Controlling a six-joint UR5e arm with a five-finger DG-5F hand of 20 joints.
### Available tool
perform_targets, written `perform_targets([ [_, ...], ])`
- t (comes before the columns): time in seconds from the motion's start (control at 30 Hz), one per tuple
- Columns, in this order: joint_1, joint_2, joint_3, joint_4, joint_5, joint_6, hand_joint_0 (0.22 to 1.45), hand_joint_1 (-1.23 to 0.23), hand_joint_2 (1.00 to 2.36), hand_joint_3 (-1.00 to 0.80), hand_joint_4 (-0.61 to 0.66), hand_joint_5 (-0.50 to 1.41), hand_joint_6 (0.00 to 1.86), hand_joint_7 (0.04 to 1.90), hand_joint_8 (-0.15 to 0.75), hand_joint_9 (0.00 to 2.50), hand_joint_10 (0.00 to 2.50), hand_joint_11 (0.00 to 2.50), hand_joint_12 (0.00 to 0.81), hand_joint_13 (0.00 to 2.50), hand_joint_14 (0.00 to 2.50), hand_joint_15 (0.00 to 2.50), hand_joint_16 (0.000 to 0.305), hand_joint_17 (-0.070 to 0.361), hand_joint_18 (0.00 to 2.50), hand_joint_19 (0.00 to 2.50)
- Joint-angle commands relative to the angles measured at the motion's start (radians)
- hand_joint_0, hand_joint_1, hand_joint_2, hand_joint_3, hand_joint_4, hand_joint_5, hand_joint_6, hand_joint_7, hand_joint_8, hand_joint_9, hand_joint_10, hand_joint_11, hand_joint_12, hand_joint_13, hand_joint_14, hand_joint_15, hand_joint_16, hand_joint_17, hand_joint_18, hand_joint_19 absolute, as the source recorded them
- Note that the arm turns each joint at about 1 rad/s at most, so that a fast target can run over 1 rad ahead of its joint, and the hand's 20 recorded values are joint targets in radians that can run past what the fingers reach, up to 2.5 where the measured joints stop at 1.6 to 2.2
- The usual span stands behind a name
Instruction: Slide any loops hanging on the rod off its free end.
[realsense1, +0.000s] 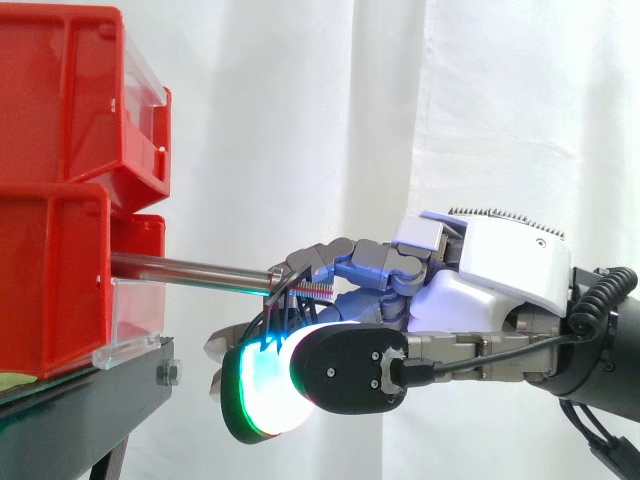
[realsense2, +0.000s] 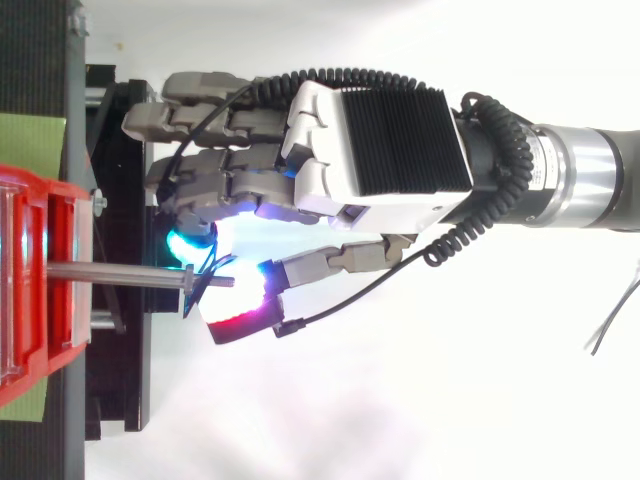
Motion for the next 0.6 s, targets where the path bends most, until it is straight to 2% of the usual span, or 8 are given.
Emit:
perform_targets([
  [0.0,0.002,0.001,0.0,0.0,0.0,0.0,0.55,-0.61,1.03,-0.12,0.15,-0.18,0.88,1.11,0.35,0.68,0.01,0.2,0.356,0.51,0.0,0.0,0.046,0.103,0.38,0.01],
  [0.43,0.003,0.002,0.002,-0.017,-0.002,0.002,0.55,-0.62,1.03,-0.09,0.13,-0.18,0.88,1.14,0.346,0.68,0.01,0.2,0.357,0.5,0.0,0.0,0.046,0.104,0.38,0.01],
  [0.57,0.005,0.012,0.0,-0.034,-0.032,0.002,0.55,-0.62,1.03,-0.1,0.14,-0.18,0.88,1.15,0.346,0.68,0.01,0.2,0.356,0.5,0.0,0.0,0.046,0.103,0.38,0.01],
])
